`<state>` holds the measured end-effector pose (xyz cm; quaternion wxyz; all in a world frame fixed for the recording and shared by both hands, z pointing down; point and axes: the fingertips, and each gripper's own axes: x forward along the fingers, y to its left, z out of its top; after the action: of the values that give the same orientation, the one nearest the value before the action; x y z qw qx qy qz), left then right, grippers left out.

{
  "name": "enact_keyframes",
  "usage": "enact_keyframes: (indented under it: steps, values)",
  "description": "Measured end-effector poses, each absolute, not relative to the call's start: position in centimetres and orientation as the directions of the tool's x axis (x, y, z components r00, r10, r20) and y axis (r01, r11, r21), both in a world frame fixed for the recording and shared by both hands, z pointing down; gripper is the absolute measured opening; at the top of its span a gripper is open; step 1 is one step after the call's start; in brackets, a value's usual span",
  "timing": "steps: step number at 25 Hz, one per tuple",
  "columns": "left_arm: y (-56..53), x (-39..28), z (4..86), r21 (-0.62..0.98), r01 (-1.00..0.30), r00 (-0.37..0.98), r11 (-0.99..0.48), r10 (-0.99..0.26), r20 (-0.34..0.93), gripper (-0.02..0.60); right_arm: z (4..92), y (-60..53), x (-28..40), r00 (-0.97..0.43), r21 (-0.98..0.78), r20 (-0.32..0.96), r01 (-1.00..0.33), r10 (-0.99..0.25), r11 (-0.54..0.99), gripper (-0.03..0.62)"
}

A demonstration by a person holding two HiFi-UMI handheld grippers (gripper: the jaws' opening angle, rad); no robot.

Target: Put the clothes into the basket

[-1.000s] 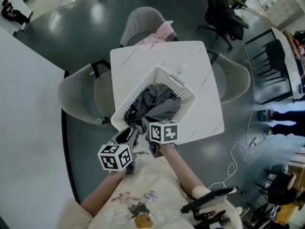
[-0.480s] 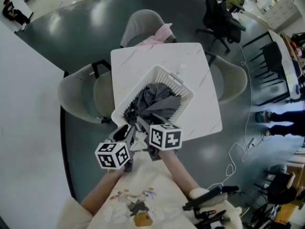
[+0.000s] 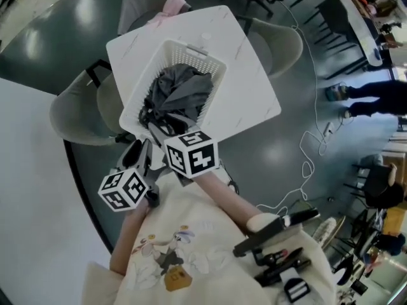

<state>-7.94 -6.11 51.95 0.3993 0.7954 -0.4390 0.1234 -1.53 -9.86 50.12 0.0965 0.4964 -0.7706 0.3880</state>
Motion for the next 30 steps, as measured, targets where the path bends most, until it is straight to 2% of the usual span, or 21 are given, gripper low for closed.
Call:
enact_keyframes:
  steps: [3, 6, 14, 23, 30]
  values:
    - [-5.0, -7.8, 51.7, 0.535, -0.784, 0.603, -0.314, -0.59, 0.538, 0.13, 49.6, -8.7, -1.5, -0.471, -0.501, 0.522, -0.844, -0.711, 0.192, 0.072]
    - [-4.5, -7.8, 51.2, 0.539, -0.772, 0.619, -0.336, -0.589, 0.519, 0.13, 48.4, -8.1, -1.2, -0.446, -0.468, 0.499, -0.86, -0.743, 0.202, 0.052]
    - [-1.6, -6.9, 51.8, 0.587, -0.731, 0.667, -0.35, -0.551, 0.502, 0.13, 45.4, -4.5, 0.1, -0.384, -0.351, 0.391, -0.902, -0.836, 0.25, 0.024]
    - [-0.4, -6.7, 51.3, 0.576, -0.764, 0.604, -0.29, -0.635, 0.482, 0.112, 44.7, -2.0, 0.3, -0.488, -0.346, 0.327, -0.859, -0.81, 0.378, 0.011]
    - [3.1, -0.2, 50.0, 0.515, -0.795, 0.581, -0.319, -0.644, 0.498, 0.092, 44.8, 1.9, 7.4, -0.46, -0.321, 0.321, -0.875, -0.828, 0.362, 0.011]
